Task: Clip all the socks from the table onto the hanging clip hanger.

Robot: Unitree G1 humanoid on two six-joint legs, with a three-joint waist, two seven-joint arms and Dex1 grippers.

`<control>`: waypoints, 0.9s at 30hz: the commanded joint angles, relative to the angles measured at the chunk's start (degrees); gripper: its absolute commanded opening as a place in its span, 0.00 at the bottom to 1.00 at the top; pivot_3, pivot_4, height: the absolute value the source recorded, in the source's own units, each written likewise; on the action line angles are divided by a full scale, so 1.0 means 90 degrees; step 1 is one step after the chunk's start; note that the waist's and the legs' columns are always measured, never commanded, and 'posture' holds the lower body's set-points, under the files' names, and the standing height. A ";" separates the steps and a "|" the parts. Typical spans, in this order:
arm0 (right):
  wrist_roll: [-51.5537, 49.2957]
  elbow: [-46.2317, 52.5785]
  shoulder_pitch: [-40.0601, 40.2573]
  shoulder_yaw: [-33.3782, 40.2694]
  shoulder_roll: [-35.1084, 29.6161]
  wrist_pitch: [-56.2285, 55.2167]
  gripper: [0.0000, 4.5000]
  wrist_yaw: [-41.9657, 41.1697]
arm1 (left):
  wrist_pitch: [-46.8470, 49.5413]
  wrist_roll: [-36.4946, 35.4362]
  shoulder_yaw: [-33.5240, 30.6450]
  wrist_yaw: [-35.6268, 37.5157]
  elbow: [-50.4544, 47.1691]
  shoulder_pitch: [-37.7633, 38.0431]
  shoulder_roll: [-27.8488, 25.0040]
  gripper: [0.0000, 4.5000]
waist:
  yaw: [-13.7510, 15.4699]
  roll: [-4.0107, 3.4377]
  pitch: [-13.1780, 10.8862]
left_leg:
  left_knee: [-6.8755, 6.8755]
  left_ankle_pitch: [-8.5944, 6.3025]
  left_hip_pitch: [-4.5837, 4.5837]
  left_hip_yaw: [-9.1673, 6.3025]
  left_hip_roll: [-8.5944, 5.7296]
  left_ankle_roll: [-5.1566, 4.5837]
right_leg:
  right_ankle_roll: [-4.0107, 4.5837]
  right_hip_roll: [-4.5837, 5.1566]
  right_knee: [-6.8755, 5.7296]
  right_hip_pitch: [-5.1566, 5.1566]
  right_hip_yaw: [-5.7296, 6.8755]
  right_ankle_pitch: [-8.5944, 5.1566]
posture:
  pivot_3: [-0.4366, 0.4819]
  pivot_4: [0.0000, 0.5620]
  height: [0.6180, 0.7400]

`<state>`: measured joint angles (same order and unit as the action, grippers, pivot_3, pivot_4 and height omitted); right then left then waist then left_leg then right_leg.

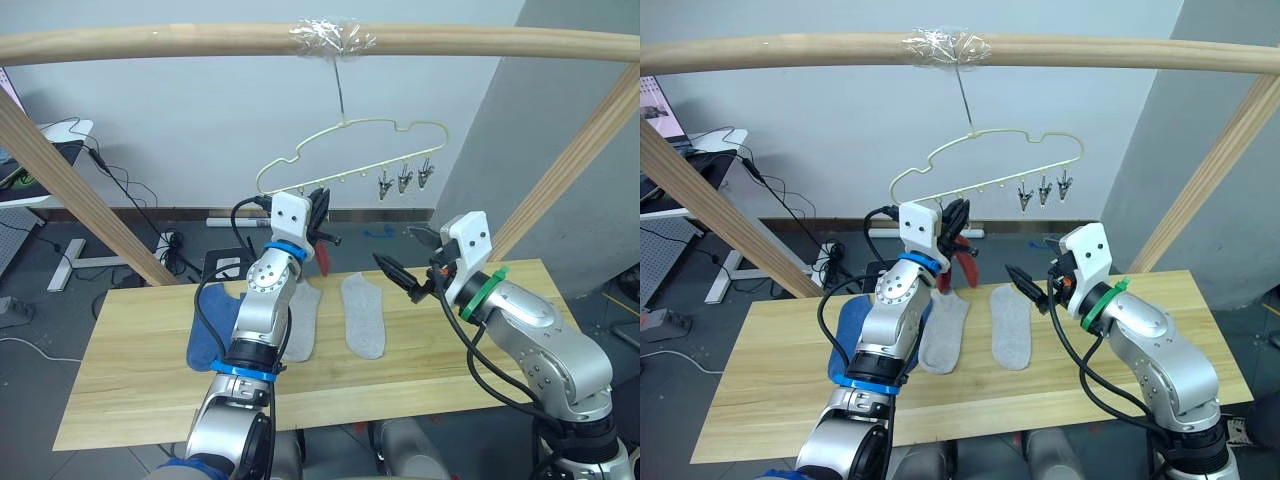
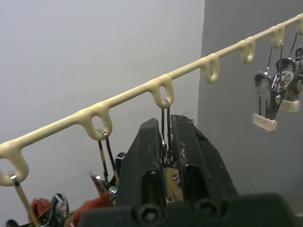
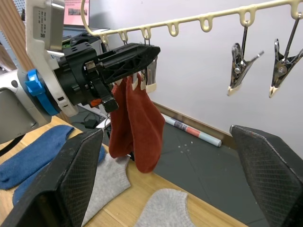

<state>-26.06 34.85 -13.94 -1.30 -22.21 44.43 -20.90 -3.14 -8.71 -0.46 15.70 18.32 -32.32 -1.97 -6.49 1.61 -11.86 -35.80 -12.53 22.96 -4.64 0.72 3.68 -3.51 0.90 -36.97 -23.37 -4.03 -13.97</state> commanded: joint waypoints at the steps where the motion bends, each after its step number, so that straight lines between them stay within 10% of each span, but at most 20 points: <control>1: -0.0022 0.0261 0.0021 -0.0033 -0.0003 -0.0040 1.00 0.0019 | 0.0036 -0.0053 0.0023 0.0062 -0.0277 0.0009 0.0017 0.00 | 0.0000 0.0000 0.0000 | 0.0000 0.0000 0.0000 0.0000 0.0000 0.0000 | 0.0000 0.0000 0.0000 0.0000 0.0000 0.0000 | 0.28 0.35 1.00; 7: 0.0843 -0.0499 0.0081 -0.1138 -0.0380 -0.0011 1.00 -0.0031 | 0.1282 -0.0989 -0.0275 0.0538 -0.0697 -0.0042 -0.0099 0.00 | 0.0000 0.0000 0.0000 | 0.0000 0.0000 0.0000 0.0000 0.0000 0.0000 | 0.0000 0.0000 0.0000 0.0000 0.0000 0.0000 | 0.29 0.34 1.00; 14: 0.2328 -0.3779 -0.0637 -0.2446 0.0242 -0.1470 1.00 -0.0012 | 0.4270 -0.3333 -0.1432 0.0806 -0.1260 -0.0306 -0.0666 0.00 | -0.0046 -0.0002 -0.0003 | -0.0002 0.0001 -0.0002 0.0000 0.0002 0.0000 | -0.0001 -0.0002 -0.0007 -0.0002 0.0001 0.0001 | 0.34 0.32 1.00; 27: 0.3237 -0.8566 -0.1811 -0.2449 0.1497 -0.3467 0.87 -0.0382 | 0.6478 -0.5234 -0.2287 0.0354 -0.1980 -0.0202 -0.1271 0.00 | 0.0014 0.0002 -0.0003 | 0.0001 0.0001 -0.0012 -0.0007 0.0004 0.0001 | -0.0003 -0.0003 -0.0011 0.0005 0.0004 0.0001 | 0.41 0.31 1.00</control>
<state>1.55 -38.63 -31.42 -23.26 -8.60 13.57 -23.66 54.79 -54.11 -20.63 19.24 3.25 -34.05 -13.30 -6.36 1.63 -11.89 -35.80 -12.52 22.82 -4.71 0.76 3.69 -3.54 0.87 -37.08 -23.29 -3.99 -13.96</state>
